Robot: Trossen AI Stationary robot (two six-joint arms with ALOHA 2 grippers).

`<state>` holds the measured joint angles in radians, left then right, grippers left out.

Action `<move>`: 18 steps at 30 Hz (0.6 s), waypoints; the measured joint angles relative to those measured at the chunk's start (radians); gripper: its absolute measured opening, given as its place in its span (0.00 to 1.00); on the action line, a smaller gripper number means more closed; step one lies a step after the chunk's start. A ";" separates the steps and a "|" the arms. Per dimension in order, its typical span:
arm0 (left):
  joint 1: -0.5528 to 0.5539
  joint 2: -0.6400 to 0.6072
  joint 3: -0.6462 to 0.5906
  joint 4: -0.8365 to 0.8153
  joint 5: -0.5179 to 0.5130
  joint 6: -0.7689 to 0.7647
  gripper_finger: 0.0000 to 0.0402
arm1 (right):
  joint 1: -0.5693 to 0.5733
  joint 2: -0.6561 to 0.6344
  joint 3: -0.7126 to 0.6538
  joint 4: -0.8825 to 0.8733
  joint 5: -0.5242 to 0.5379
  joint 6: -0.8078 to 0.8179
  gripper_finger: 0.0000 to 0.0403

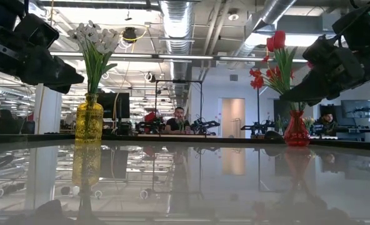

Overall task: Sort flowers into vase by color
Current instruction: Return to Home Position

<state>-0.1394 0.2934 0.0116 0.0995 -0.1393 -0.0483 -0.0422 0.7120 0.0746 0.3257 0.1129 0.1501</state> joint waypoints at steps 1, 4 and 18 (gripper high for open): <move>0.000 0.000 0.000 0.000 0.000 0.001 0.00 | 0.000 -0.013 0.000 -0.018 -0.003 0.000 0.05; 0.000 0.000 0.000 0.000 0.000 0.003 0.00 | 0.000 -0.054 0.000 -0.077 -0.006 0.000 0.05; 0.000 0.000 0.000 -0.004 0.027 0.012 0.00 | 0.000 -0.297 0.000 -0.365 -0.009 0.002 0.05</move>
<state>-0.1398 0.2935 0.0113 0.0956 -0.1123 -0.0361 -0.0422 0.4148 0.0746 -0.0392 0.1043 0.1516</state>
